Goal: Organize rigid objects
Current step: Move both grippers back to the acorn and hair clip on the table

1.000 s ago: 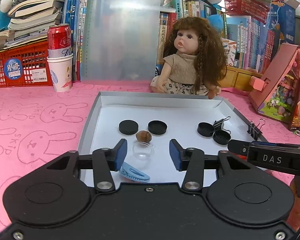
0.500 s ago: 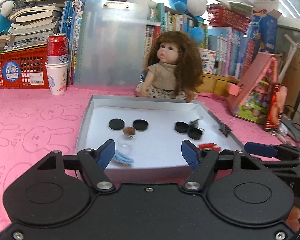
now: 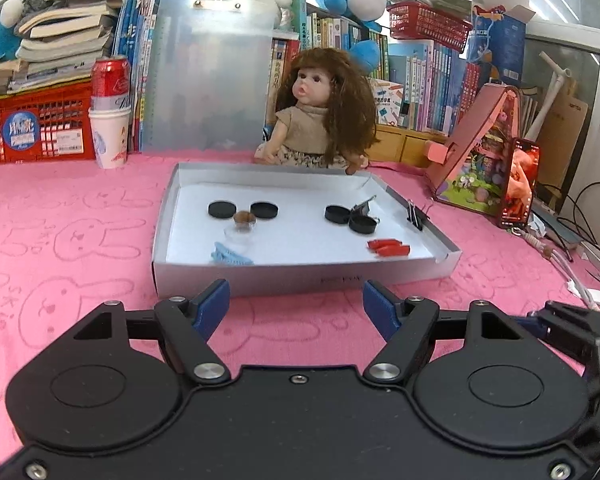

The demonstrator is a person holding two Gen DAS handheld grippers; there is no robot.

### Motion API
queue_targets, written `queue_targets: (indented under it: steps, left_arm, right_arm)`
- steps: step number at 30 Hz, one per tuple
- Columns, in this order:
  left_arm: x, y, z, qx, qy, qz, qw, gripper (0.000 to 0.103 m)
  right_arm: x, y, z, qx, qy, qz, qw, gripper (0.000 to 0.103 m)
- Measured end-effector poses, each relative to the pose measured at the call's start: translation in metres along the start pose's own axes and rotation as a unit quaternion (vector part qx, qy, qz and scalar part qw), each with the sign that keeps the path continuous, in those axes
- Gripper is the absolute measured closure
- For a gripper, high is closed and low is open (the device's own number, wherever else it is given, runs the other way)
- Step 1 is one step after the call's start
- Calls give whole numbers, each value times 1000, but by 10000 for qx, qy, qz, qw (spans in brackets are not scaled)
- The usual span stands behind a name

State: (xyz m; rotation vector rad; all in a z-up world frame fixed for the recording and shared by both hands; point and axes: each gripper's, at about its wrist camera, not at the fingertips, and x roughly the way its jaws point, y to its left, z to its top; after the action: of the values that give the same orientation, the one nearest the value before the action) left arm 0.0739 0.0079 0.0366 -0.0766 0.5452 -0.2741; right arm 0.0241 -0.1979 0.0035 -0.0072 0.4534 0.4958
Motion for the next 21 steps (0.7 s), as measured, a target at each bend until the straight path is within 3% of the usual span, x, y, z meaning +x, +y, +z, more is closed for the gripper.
queue_targets:
  steps: [6, 10, 12, 13, 18, 21]
  left_arm:
    - [-2, 2, -9, -141, 133, -39, 9998, 31]
    - [-5, 3, -12, -188, 163, -77, 9997, 32]
    - [-6, 3, -13, -214, 183, -114, 9995, 33]
    - [-7, 3, -14, -229, 191, -128, 9995, 33]
    - [-10, 0, -20, -222, 248, -218, 9992, 34]
    - [-13, -8, -26, -172, 252, -251, 9992, 34]
  right_arm:
    - [7, 31, -13, -576, 224, 239, 9978, 20]
    - [16, 38, -13, -625, 327, 218, 9973, 34]
    - [20, 35, -13, -463, 380, 240, 9979, 55]
    - [21, 33, -13, -399, 409, 215, 9981, 59]
    - [13, 22, -15, -154, 354, 75, 9992, 60]
    - [8, 12, -15, -33, 283, -283, 9992, 60]
